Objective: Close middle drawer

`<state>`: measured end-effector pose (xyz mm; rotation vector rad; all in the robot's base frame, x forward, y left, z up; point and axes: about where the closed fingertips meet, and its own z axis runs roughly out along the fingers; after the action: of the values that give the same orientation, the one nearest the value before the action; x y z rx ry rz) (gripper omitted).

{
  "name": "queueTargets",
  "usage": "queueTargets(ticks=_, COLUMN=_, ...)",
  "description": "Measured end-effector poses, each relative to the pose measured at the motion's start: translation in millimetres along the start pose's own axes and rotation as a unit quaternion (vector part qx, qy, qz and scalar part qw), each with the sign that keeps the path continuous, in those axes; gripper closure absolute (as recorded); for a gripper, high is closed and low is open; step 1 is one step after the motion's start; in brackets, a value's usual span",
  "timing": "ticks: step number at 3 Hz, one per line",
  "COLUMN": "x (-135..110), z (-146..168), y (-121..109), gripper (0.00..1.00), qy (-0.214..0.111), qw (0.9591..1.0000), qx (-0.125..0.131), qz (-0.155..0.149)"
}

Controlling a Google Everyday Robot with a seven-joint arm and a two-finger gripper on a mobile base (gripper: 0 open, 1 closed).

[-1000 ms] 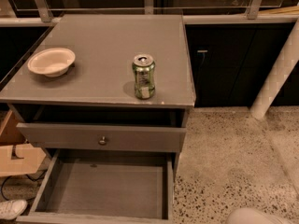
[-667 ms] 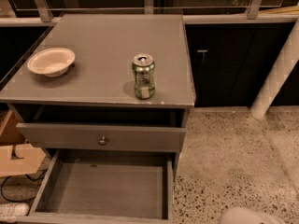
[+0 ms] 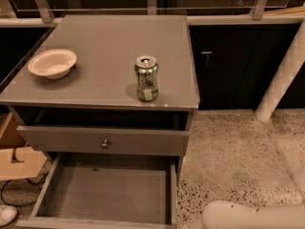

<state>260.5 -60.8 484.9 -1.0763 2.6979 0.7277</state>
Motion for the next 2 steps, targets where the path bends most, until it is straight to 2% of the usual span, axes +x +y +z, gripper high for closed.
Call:
queueTargets(ticks=1, x=-2, z=11, y=-2, gripper=1.00, qy=0.000, qw=1.0000, qx=-0.008, qz=0.002)
queueTargets(ticks=2, x=13, z=25, y=1, gripper=1.00, qy=-0.012, qw=0.9994, qx=-0.020, qz=0.027)
